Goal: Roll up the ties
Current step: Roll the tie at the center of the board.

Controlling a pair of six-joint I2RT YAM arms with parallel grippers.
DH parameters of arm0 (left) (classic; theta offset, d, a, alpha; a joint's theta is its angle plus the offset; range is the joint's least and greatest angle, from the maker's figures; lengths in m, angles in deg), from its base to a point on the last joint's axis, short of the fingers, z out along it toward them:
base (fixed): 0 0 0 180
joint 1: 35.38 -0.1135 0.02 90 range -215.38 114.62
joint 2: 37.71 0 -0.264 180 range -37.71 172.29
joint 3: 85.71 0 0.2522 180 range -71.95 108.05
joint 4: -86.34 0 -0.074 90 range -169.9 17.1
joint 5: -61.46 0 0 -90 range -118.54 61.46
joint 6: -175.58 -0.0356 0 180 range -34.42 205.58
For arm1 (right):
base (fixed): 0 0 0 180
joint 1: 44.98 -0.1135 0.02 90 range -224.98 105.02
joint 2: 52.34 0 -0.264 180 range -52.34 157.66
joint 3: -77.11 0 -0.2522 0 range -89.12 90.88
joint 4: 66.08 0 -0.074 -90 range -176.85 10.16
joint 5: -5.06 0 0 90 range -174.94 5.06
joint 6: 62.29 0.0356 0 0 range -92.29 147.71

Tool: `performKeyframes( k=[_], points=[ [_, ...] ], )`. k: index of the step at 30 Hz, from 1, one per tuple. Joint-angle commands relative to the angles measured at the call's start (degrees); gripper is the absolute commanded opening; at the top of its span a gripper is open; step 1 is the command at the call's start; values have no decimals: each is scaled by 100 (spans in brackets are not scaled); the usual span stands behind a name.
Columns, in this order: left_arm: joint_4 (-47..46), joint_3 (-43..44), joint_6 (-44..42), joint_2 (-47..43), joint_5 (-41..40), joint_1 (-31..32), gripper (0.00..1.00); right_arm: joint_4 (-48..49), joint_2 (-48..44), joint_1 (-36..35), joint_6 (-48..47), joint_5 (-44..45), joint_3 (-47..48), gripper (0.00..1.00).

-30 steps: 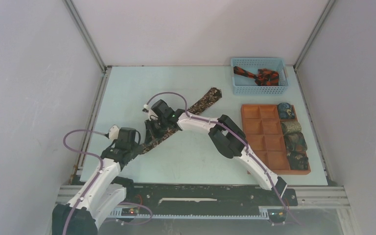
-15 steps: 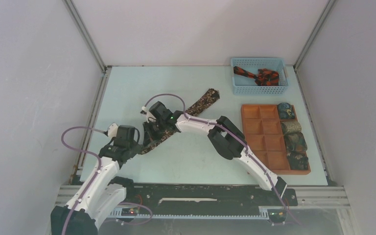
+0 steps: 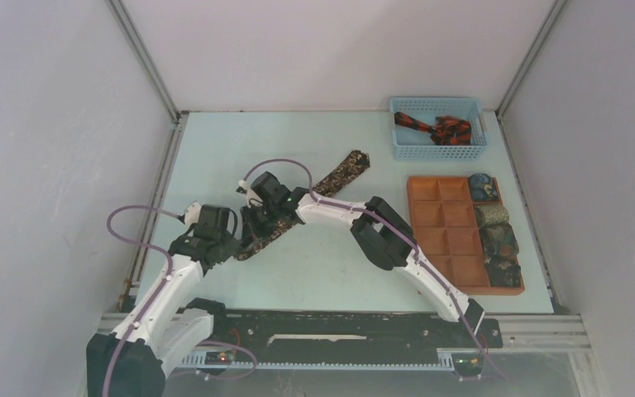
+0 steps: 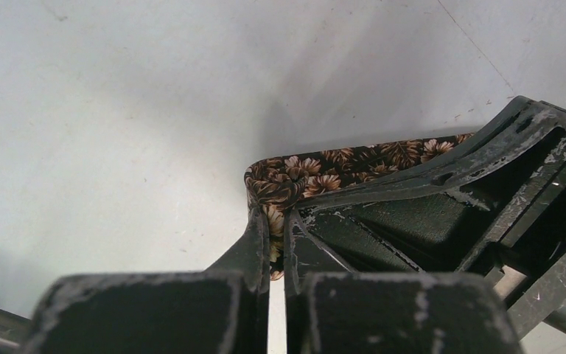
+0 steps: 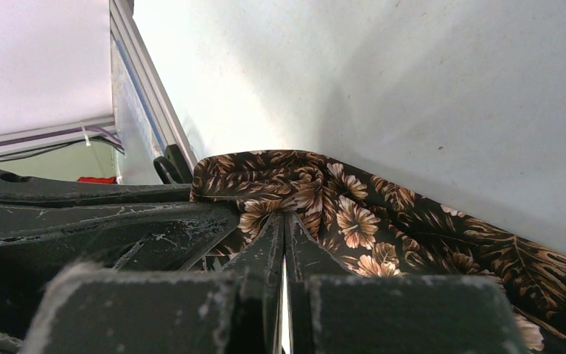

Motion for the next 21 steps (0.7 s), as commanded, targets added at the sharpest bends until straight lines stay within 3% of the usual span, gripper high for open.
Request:
performKeyframes(
  k=[1, 21],
  points=[
    [-160, 235, -107, 74, 139, -15, 0, 170, 34, -97, 77, -55, 214, 0],
    [-358, 532, 11, 872, 94, 414, 0, 566, -242, 90, 230, 5, -438, 0]
  ],
)
